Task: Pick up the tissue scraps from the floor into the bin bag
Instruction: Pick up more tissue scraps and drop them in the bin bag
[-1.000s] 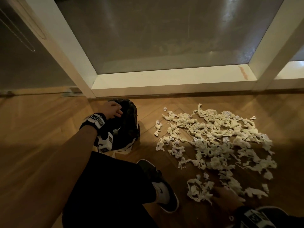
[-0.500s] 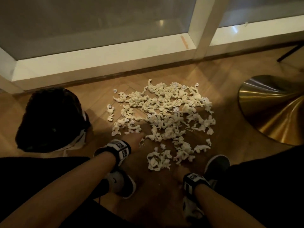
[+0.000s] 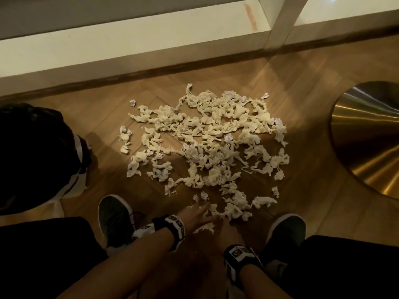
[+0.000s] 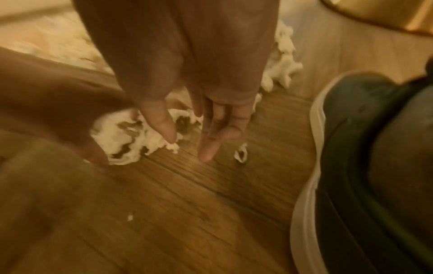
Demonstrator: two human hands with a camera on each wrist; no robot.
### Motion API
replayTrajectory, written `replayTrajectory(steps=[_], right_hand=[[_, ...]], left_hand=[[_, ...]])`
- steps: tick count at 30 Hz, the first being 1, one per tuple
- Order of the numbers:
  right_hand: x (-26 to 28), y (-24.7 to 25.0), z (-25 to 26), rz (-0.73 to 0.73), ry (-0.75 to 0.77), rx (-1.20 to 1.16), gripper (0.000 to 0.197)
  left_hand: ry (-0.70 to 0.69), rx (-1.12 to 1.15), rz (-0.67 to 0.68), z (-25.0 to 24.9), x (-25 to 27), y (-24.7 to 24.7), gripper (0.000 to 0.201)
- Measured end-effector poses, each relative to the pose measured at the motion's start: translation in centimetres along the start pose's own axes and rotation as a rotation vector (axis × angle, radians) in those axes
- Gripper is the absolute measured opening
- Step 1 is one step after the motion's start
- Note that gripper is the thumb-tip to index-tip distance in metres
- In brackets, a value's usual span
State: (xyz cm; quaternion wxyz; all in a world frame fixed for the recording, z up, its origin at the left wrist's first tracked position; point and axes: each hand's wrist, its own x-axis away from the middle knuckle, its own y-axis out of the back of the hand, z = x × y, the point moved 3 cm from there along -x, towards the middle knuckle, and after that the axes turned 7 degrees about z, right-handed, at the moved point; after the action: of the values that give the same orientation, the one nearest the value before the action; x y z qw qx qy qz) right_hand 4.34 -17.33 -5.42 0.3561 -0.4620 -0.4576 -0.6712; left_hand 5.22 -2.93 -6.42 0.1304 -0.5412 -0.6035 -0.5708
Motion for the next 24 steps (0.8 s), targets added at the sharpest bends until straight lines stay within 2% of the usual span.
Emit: replayTrajectory(steps=[4,7,9,12,14,17,18,20,22,24], right_hand=[[-1.2,0.0,-1.1,0.005,-0.045,-0.126,0.07],[-1.8,-1.1,-0.9,0.041,-0.035,-0.231,0.089],[-2.0,-1.2,-0.2,0.055,-0.043,-0.36,0.085],[-2.7,-0.3,0.7,0.009,-0.053,-0.483,0.061],[-3.4,0.4,1.3,-0.06,-0.044,-0.577,0.058],[-3.8,0.9,1.3,-0.102,-0.021,-0.737,0.052],[-3.5,1.3,1.4,-0.109,0.013,-0.718,0.044],[-2.1,2.2,2.1,-0.136,0.089,-0.652,0.035],[0.0,3.4,3.4,-0.163,0.176,-0.572,0.038],[2.6,4.5,4.9,-0.122,0.284,-0.483,0.046]], left_hand=[[-0.15,-0.03,0.03,1.5,-1.5,0.4,0.064],[-0.179,0.158,0.063,1.4,-2.6,0.5,0.046],[-0.124,0.296,0.048,1.6,-3.0,0.7,0.039],[-0.006,0.441,0.045,1.4,-4.3,1.2,0.033],[0.078,0.587,0.061,1.7,-5.2,1.3,0.023],[0.235,0.853,-0.095,2.4,-5.2,1.4,0.013],[0.29,0.946,-0.125,2.5,-4.6,1.2,0.012],[0.393,1.119,-0.179,2.8,-3.0,1.4,0.028],[0.448,1.362,-0.216,2.5,-0.8,2.5,0.031],[0.436,1.506,-0.233,1.9,1.6,3.3,0.022]])
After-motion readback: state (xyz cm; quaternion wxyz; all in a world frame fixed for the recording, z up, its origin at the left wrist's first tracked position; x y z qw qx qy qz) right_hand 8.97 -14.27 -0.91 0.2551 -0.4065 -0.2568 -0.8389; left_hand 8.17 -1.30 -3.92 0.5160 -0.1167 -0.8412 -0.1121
